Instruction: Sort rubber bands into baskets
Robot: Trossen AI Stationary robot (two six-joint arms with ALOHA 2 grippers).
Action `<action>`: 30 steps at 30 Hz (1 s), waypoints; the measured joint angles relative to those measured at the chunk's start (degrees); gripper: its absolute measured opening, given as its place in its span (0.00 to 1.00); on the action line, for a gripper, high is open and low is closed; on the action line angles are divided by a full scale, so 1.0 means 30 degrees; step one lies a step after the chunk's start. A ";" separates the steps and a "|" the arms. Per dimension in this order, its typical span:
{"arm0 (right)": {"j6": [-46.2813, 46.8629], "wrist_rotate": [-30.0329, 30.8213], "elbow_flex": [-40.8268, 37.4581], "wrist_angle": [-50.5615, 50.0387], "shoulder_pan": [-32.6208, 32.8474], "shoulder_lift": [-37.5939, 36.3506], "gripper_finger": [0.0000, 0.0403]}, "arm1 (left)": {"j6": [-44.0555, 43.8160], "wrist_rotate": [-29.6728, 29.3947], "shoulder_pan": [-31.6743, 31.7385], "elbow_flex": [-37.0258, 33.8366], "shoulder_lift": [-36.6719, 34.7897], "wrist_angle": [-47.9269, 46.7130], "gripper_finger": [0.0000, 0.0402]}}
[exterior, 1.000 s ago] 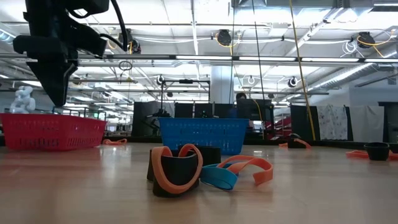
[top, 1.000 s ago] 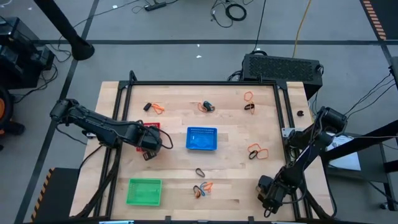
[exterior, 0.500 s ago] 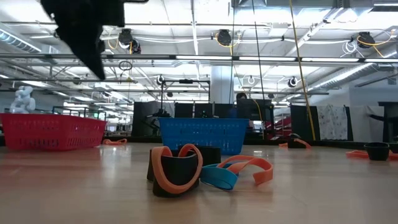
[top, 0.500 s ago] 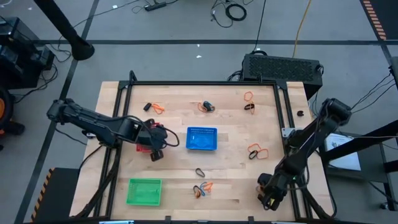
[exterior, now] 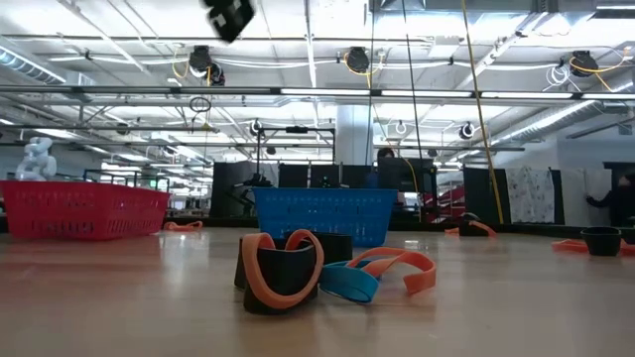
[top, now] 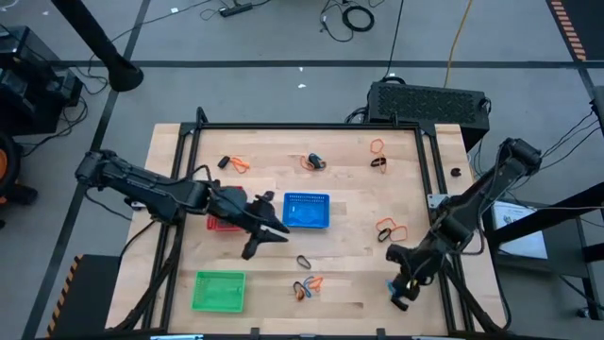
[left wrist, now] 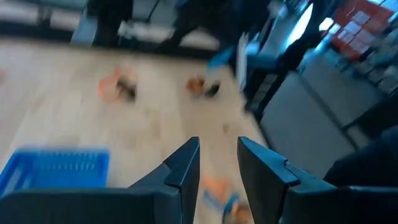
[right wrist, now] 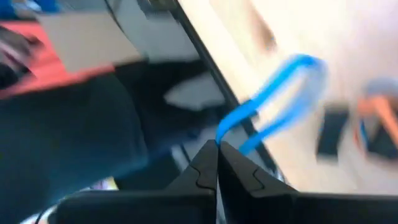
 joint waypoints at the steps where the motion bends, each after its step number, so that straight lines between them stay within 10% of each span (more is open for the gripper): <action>1: -0.0590 0.0613 0.0000 0.0152 -0.0243 -0.0151 0.00 | 0.0182 0.0194 0.0070 0.0000 0.0279 0.0953 0.28; 17: -0.7898 0.1930 0.0009 0.7204 -0.5847 -0.0311 0.00 | -0.1262 0.3213 0.1186 -0.0007 0.6863 1.4161 0.28; 30: -0.8173 0.0859 0.0015 0.9976 -0.8081 -0.0303 0.00 | -0.1751 0.3276 0.2272 -0.0007 0.7589 1.4815 0.28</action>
